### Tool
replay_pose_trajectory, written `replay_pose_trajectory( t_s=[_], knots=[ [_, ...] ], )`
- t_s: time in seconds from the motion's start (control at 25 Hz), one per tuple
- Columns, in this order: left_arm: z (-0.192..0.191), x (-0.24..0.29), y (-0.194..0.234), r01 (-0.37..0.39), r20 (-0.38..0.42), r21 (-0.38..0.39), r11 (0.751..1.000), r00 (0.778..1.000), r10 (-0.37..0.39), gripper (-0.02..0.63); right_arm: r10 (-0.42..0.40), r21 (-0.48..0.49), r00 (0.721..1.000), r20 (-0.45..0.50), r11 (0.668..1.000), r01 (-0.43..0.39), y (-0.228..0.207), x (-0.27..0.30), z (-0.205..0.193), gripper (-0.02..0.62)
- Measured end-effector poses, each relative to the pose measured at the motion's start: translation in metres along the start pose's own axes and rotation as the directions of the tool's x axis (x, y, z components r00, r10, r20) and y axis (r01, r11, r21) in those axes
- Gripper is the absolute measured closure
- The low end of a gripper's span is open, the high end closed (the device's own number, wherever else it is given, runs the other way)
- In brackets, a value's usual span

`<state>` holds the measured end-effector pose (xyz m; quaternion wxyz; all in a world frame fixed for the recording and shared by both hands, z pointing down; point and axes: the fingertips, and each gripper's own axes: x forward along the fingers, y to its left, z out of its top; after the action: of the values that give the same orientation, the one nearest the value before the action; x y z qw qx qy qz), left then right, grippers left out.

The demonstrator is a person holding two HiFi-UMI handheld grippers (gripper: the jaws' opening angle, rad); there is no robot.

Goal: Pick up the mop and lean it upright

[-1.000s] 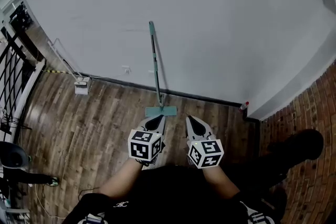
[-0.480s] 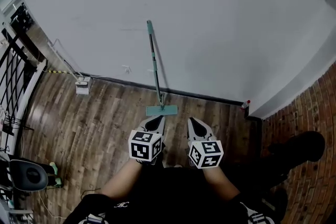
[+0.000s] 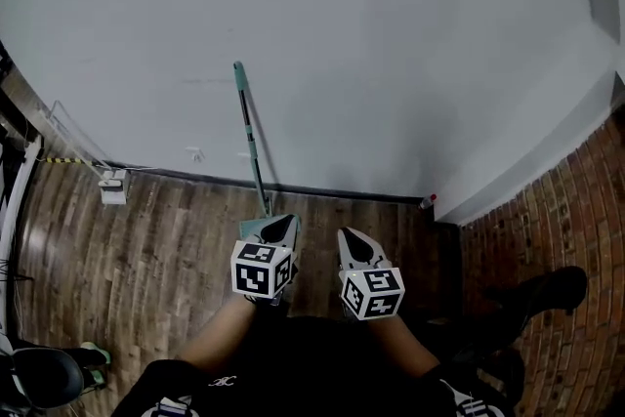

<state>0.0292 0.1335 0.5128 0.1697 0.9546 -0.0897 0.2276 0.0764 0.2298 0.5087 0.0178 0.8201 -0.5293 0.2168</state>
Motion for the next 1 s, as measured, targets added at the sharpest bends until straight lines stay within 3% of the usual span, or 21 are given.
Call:
replay_pose_trajectory(
  t_s=[0.24, 0.64, 1.0],
  knots=[
    [0.033, 0.037, 0.053, 0.046, -0.019, -0.015, 0.999, 0.999, -0.046, 0.611, -0.063, 0.01, 0.998, -0.016, 0.998, 0.063, -0.004, 0.061, 0.026, 0.583],
    [0.087, 0.076, 0.153, 0.054, -0.016, -0.006, 0.999, 0.998, -0.054, 0.611, -0.088, 0.001, 0.996, -0.022, 0.996, 0.088, 0.014, 0.164, 0.065, 0.582],
    [0.104, 0.102, 0.199, -0.016, -0.042, -0.031, 0.999, 0.999, 0.015, 0.611, -0.022, -0.007, 0.998, -0.065, 1.0, 0.021, 0.011, 0.218, 0.071, 0.581]
  ],
)
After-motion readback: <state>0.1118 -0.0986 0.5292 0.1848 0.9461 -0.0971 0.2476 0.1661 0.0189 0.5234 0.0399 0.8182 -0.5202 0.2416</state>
